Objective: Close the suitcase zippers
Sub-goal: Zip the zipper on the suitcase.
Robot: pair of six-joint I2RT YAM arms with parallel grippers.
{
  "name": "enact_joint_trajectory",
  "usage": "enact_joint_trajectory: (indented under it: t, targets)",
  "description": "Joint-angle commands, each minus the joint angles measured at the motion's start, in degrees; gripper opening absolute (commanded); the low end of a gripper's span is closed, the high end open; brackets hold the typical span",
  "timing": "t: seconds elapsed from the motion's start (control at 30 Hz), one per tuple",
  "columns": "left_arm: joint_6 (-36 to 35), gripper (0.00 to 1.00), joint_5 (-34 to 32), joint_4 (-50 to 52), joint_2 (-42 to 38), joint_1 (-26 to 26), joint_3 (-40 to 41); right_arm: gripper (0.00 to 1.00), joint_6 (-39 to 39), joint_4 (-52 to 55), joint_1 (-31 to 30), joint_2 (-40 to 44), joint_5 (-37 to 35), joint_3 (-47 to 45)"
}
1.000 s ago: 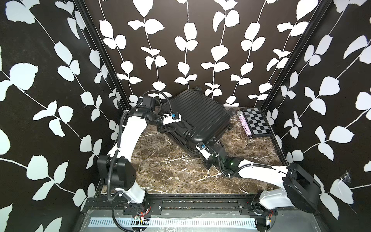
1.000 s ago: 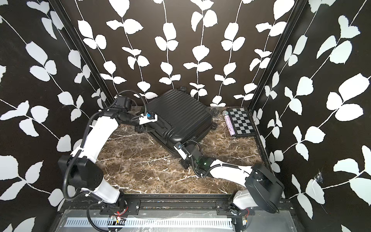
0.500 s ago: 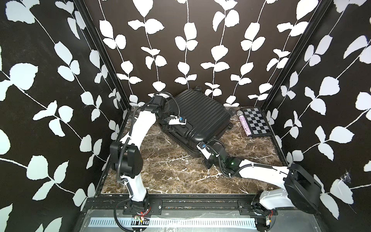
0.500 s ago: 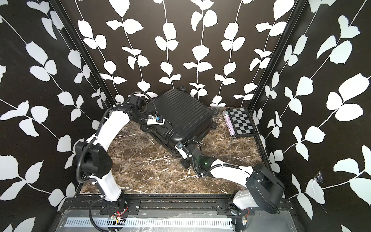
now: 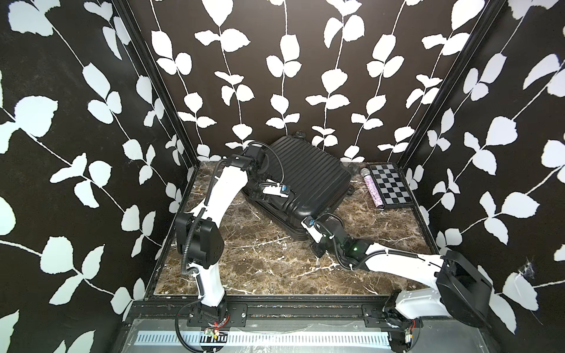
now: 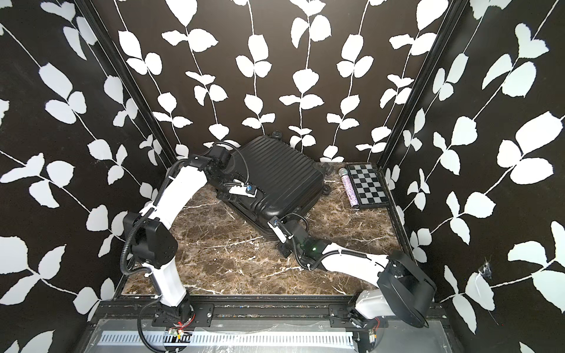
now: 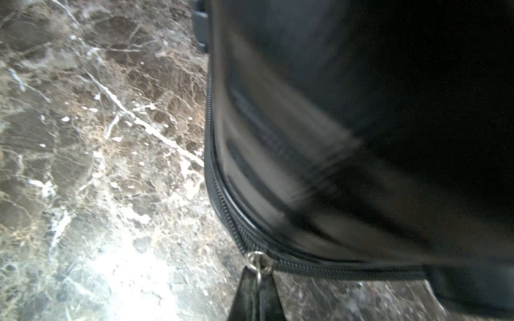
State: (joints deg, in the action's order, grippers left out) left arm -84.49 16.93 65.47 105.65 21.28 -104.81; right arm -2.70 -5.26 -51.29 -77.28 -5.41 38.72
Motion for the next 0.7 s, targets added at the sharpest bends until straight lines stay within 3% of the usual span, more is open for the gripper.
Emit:
enact_joint_trajectory:
  t: [0.0,0.33,0.67]
  targets:
    - [2.9,0.48,-1.4,14.0,-3.3,0.3,3.8,0.0,-3.5,-3.8,2.9,2.7,-5.8,-0.2]
    - [9.5,0.44,-1.4,16.8,-10.6,4.3,9.2,0.0,-4.5,-1.5,7.4,5.8,-5.3,-1.5]
    - [14.3,0.59,-3.6,8.8,-11.6,6.2,15.1,0.0,-3.4,-0.5,8.5,5.6,-1.9,-1.4]
